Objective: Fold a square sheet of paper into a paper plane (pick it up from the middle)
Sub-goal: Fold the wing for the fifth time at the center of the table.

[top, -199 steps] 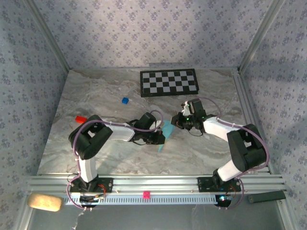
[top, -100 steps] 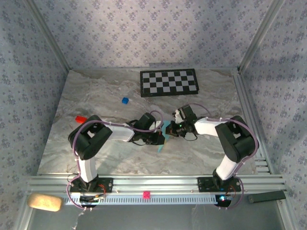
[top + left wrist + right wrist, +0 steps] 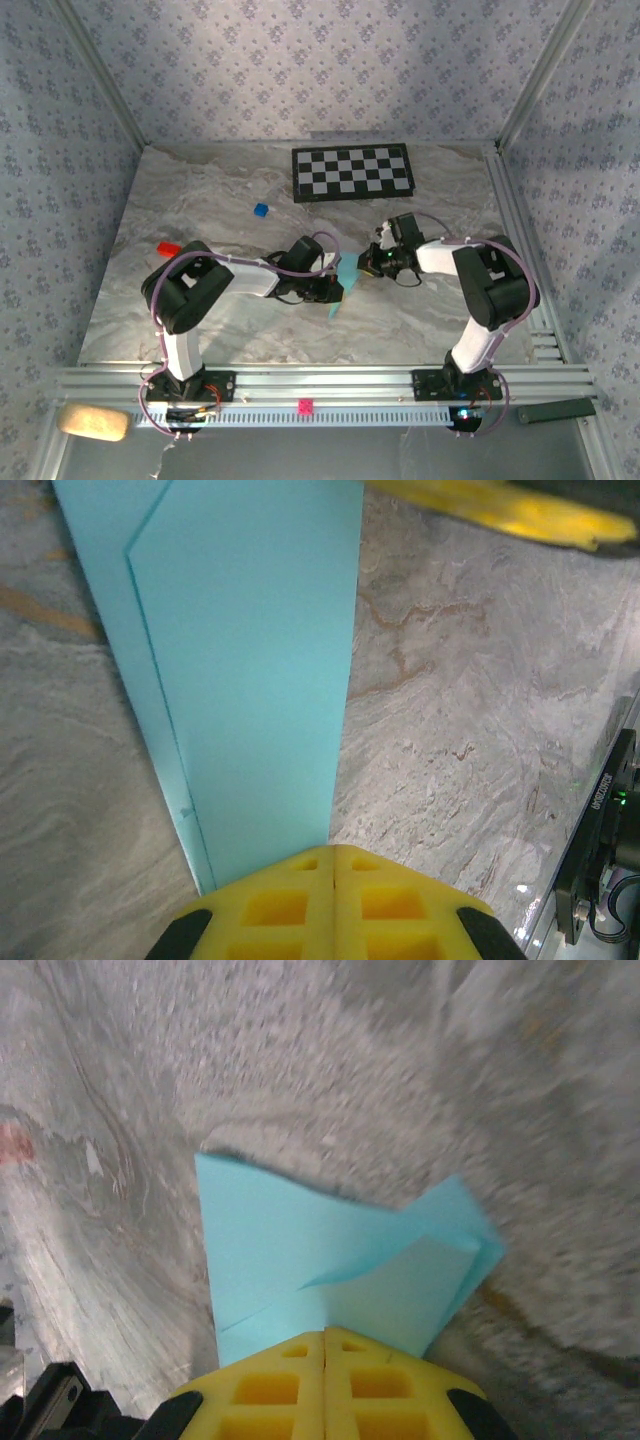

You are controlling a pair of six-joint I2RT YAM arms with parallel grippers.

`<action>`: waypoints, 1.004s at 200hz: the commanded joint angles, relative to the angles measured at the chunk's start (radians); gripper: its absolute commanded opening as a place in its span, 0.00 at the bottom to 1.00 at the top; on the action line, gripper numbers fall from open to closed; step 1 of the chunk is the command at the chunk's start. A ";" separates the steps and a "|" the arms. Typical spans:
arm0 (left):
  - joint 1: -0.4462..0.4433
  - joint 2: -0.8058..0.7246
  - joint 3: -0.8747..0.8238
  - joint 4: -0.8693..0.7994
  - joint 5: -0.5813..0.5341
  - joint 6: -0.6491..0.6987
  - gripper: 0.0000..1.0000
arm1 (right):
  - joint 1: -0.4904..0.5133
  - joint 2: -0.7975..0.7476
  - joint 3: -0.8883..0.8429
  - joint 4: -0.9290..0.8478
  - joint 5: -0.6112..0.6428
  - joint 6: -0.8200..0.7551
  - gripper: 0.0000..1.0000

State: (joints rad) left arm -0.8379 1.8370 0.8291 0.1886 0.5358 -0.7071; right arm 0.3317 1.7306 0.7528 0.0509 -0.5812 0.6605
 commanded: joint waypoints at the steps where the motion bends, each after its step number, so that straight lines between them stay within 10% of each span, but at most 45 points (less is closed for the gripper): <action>1: 0.000 0.036 -0.061 -0.158 -0.034 0.010 0.00 | -0.052 0.030 0.030 -0.014 0.078 -0.016 0.07; 159: 0.009 0.033 -0.065 -0.116 -0.013 -0.007 0.00 | 0.046 -0.196 0.018 -0.165 0.239 0.026 0.09; 201: 0.010 0.028 -0.064 -0.113 -0.014 -0.008 0.00 | 0.084 -0.173 -0.012 -0.043 0.030 0.033 0.07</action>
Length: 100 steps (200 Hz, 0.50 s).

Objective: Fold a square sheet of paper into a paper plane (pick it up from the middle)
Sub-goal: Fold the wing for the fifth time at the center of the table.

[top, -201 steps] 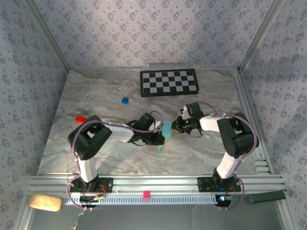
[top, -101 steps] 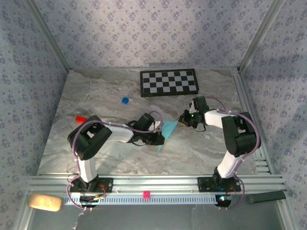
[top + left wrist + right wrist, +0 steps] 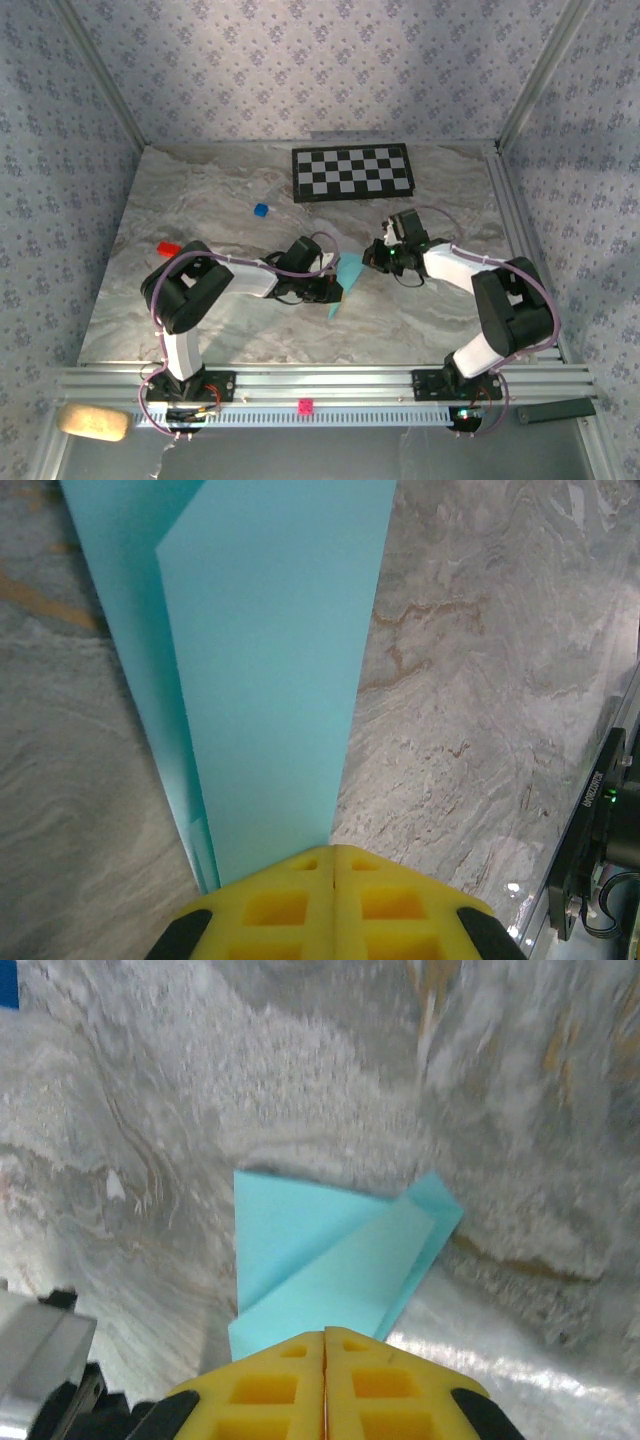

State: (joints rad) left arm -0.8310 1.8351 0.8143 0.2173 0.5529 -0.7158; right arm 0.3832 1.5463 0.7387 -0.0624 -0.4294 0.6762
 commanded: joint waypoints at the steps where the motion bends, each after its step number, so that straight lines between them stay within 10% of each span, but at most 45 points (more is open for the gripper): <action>1: 0.004 0.030 -0.049 -0.141 -0.031 0.000 0.00 | 0.032 0.013 0.002 0.070 -0.124 0.017 0.07; 100: 0.003 0.016 -0.078 -0.118 0.009 -0.014 0.00 | 0.029 0.169 -0.061 0.064 -0.013 0.046 0.01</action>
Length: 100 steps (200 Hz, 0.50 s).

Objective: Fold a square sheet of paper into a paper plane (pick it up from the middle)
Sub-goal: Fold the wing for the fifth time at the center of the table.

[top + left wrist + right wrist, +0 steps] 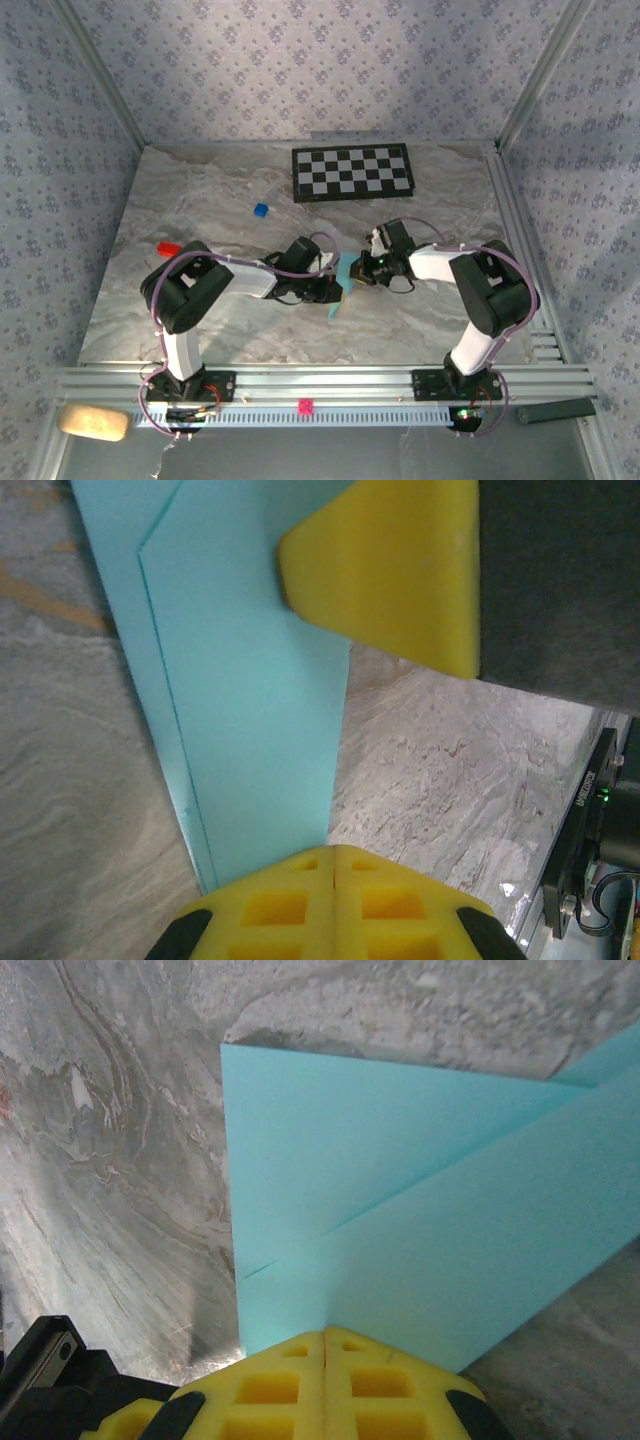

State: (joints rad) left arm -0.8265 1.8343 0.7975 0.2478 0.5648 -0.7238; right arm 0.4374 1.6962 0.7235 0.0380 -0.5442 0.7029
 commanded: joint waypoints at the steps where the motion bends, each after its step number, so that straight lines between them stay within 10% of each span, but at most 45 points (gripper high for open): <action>1: -0.001 0.016 -0.061 -0.148 -0.001 -0.005 0.00 | -0.026 0.019 -0.047 -0.036 0.104 0.019 0.01; 100: -0.050 -0.074 -0.112 -0.334 -0.002 0.065 0.00 | -0.045 0.030 -0.041 -0.074 0.135 0.008 0.00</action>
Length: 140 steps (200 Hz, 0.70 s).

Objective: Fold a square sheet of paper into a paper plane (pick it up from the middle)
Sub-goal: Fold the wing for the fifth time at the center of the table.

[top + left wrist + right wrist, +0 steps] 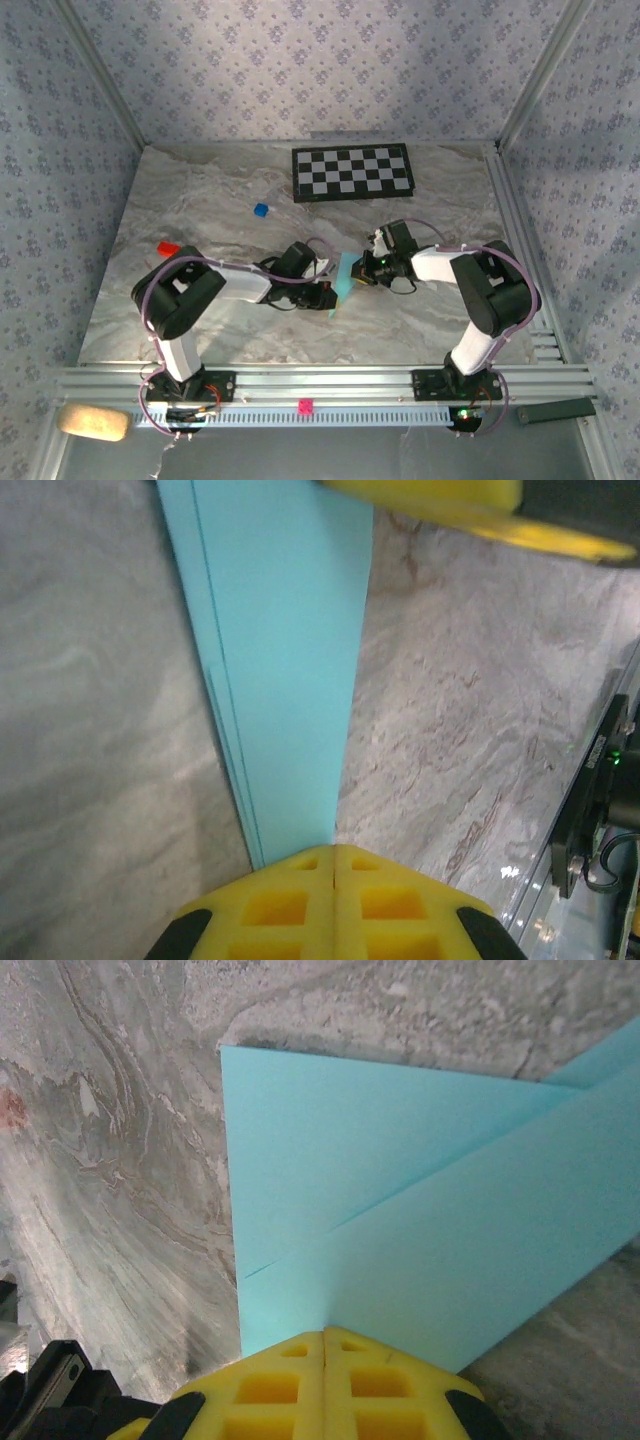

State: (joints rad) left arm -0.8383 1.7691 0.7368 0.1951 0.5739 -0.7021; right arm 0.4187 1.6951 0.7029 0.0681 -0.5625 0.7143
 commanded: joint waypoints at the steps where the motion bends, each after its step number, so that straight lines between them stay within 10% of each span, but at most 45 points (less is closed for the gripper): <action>1: -0.039 -0.010 -0.052 -0.286 -0.015 0.045 0.00 | -0.026 0.031 -0.020 -0.106 0.153 -0.003 0.00; 140: -0.003 -0.219 0.039 -0.233 -0.166 -0.032 0.03 | -0.015 0.043 -0.004 -0.098 0.140 0.000 0.00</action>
State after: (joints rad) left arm -0.8776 1.5295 0.7197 -0.0719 0.3916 -0.7136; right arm 0.4164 1.6962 0.7097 0.0677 -0.5495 0.7143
